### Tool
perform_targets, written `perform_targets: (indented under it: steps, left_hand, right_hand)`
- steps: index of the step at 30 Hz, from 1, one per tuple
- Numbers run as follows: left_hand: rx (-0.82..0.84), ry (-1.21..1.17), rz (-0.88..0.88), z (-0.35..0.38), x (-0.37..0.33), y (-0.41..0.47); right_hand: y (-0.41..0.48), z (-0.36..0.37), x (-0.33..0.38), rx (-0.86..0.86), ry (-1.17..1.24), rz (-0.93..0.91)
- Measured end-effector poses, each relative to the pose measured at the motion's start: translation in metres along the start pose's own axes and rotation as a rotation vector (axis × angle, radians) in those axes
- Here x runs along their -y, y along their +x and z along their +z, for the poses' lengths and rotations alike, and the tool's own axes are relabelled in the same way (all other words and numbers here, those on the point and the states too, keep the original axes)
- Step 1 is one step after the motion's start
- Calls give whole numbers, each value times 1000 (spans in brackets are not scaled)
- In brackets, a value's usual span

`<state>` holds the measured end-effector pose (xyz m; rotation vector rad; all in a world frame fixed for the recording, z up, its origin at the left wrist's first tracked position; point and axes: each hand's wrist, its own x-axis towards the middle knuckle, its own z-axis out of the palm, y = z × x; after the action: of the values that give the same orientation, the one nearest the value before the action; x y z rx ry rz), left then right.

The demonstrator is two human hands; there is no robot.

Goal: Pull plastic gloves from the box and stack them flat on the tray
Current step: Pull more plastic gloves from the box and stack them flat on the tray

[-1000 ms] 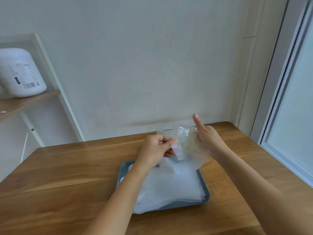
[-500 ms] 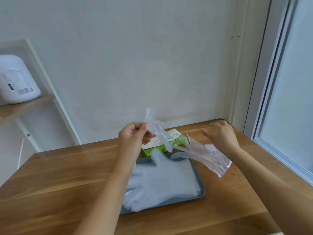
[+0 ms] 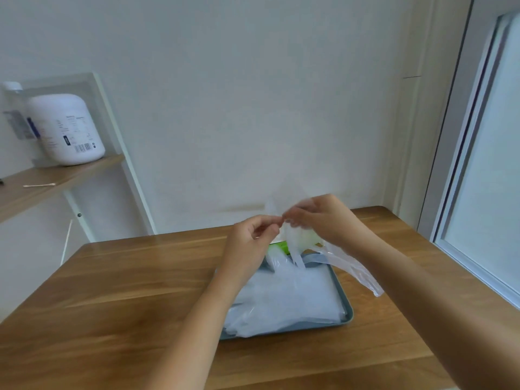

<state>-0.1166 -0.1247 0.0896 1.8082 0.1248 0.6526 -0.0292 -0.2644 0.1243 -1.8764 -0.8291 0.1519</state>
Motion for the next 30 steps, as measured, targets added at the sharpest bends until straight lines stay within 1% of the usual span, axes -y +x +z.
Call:
perform_targets:
  steps: [2, 4, 6, 8, 10, 13, 15, 17, 19, 22, 23, 25, 28, 30]
  left_hand:
    - [-99, 7, -21, -11, 2, 0]
    - [-91, 20, -99, -22, 8, 4]
    - [19, -29, -182, -30, 17, 7]
    - [182, -123, -170, -36, 27, 7]
    - [340, -189, -144, -34, 33, 0]
    - [425, -312, -179, -33, 39, -9]
    - [428, -446, -241, -31, 48, -12]
    - [394, -571, -293, -31, 53, -12]
    - [335, -616, -346, -32, 54, -10]
    - [310, -493, -422, -43, 47, -3]
    - [325, -421, -457, -50, 43, -1]
    - [403, -258, -534, -64, 35, 6]
    - [515, 22, -583, -75, 31, 23]
    - [553, 200, -611, -75, 38, 37]
  right_hand:
    - [-2, -4, 9, 111, -9, -21]
    - [-5, -9, 17, 248, -1, -35]
    - [-6, -15, 24, 346, 45, -48]
    - [-7, -21, 29, 400, 118, -44]
    - [-9, -25, 31, 419, 201, -22]
    - [-10, -27, 29, 435, 282, 3]
    - [-10, -27, 25, 426, 377, 26]
    - [-10, -28, 18, 386, 498, 57]
    - [-12, -27, 9, 319, 572, 98]
    - [-21, -25, -7, 253, 573, 188]
    - [-24, -23, -13, 236, 552, 225]
    - [-28, -19, -25, 195, 501, 319]
    - [-31, -8, -44, 159, 308, 442]
    - [-30, 1, -58, 144, 151, 475]
